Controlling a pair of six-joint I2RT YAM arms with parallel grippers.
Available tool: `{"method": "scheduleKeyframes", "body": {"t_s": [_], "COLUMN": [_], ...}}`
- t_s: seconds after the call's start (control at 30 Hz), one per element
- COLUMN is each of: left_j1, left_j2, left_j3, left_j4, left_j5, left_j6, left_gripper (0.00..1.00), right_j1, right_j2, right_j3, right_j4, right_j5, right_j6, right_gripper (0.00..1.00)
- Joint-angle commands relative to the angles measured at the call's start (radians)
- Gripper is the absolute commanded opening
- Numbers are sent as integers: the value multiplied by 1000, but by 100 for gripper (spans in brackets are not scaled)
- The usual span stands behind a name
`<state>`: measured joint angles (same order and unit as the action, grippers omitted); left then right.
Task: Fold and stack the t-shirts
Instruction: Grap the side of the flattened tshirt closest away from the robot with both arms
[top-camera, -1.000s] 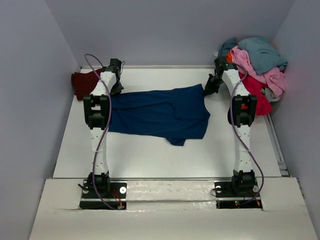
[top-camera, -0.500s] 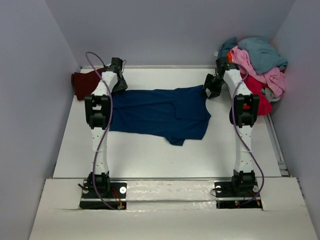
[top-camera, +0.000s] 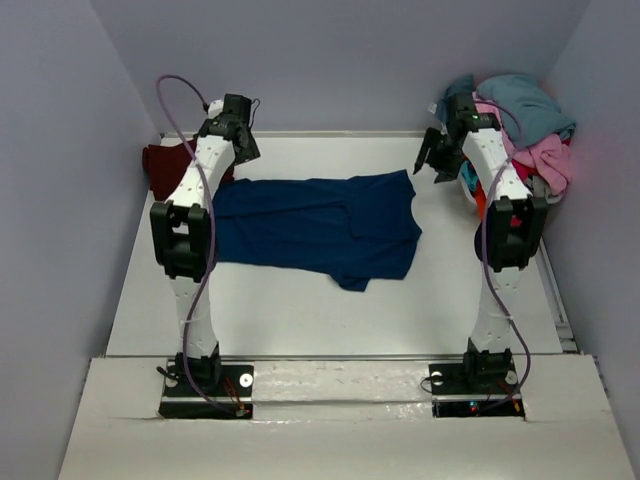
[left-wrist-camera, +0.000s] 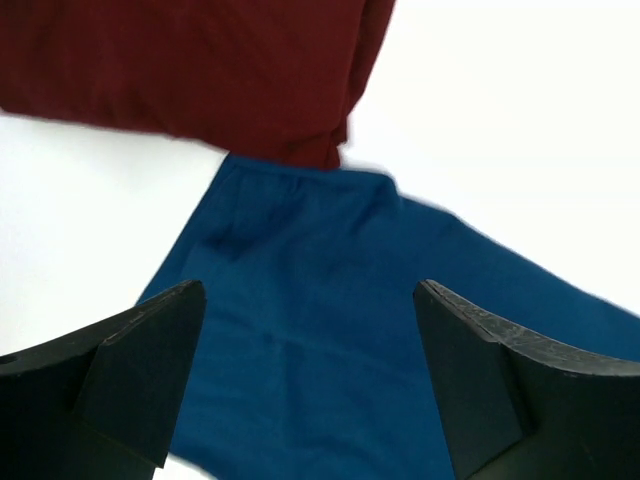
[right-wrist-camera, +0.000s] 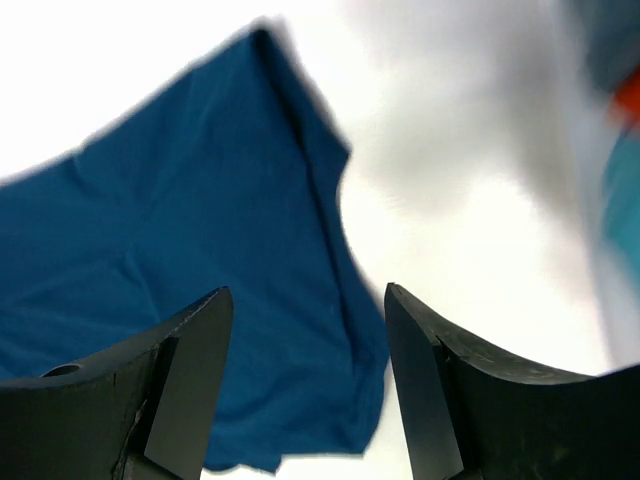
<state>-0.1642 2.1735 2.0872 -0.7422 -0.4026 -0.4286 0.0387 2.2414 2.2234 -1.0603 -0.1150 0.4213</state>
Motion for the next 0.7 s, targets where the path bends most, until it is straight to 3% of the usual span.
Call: {"method": "scheduleKeyframes", "body": {"t_s": [0.0,0.13,0.33,0.67], "left_j1": [-5,-5,-5,-14], "left_j2": [-179,-290,-420,-523], "left_j3": [-194,-470,-729,-888], "left_j4": [-2,59,135,175], "left_j5": [-62,2,93,91], "left_j6": [-50,-107,-145,-177], "left_gripper": [98,97,96,96], "right_j1": [173,250,319,423], "right_j2": [-104,-202,-364,-508], "right_j3": [-187,-395,-620,-843], "right_j4": [-9,51,108,112], "right_j5": [66,45,28,-4], "right_j6": [-16,7,27,14], "right_gripper": [68,66,64,58]}}
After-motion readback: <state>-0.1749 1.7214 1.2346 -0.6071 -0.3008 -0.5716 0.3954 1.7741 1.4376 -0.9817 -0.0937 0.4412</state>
